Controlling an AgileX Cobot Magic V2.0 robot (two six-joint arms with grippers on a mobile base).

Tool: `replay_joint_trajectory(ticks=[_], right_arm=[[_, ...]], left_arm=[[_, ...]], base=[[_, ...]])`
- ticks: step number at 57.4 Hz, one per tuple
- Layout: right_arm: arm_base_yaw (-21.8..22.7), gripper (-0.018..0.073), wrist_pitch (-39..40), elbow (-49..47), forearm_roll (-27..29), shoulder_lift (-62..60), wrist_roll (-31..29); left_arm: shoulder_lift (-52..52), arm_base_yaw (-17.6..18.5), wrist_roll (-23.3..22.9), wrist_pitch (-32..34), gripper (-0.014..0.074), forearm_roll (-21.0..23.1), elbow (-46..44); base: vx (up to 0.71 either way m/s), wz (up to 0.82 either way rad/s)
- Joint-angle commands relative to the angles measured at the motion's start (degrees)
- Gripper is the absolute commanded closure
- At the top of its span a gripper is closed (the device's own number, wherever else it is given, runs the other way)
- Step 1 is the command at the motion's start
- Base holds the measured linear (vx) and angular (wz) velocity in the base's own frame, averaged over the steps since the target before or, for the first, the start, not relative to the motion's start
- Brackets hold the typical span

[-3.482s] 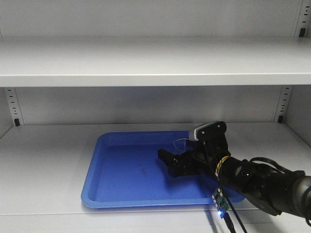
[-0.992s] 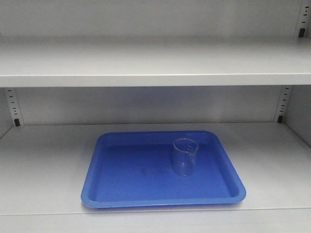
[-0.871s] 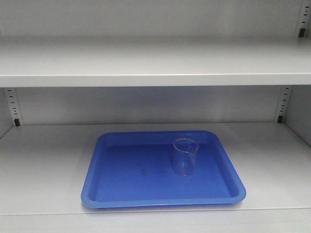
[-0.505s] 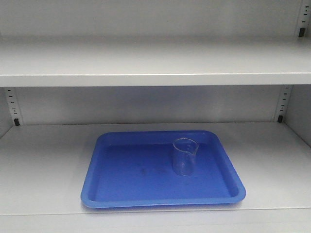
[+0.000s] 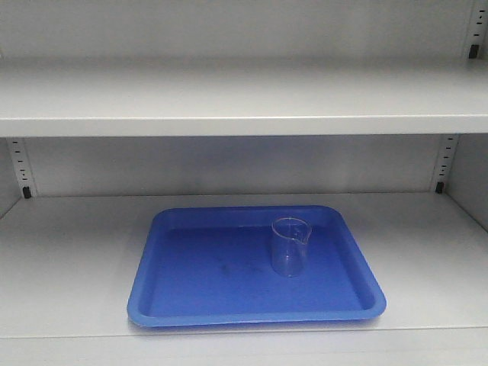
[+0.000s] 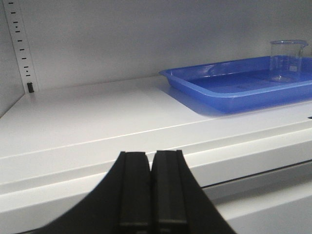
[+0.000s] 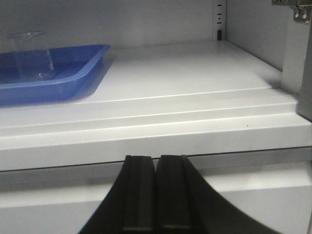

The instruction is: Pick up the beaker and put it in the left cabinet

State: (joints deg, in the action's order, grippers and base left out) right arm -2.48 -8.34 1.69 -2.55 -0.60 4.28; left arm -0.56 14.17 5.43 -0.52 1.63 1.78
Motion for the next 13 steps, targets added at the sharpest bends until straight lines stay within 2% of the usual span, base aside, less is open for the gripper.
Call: replay_joint_trajectory(ticks=[1,13], right_arm=[[0.16,0.0565,4.64,0.42,-0.67,-0.89,-0.38],[0.16,0.0565,4.64,0.42,-0.67,-0.89,-0.38]], left_arm=[[-1.0,0.32,-0.19,4.8,0.0596,0.47,0.94],[-1.0,0.32,-0.19,4.8,0.0596,0.47,0.94]], base=[[0.0,0.0],[0.0,0.0]])
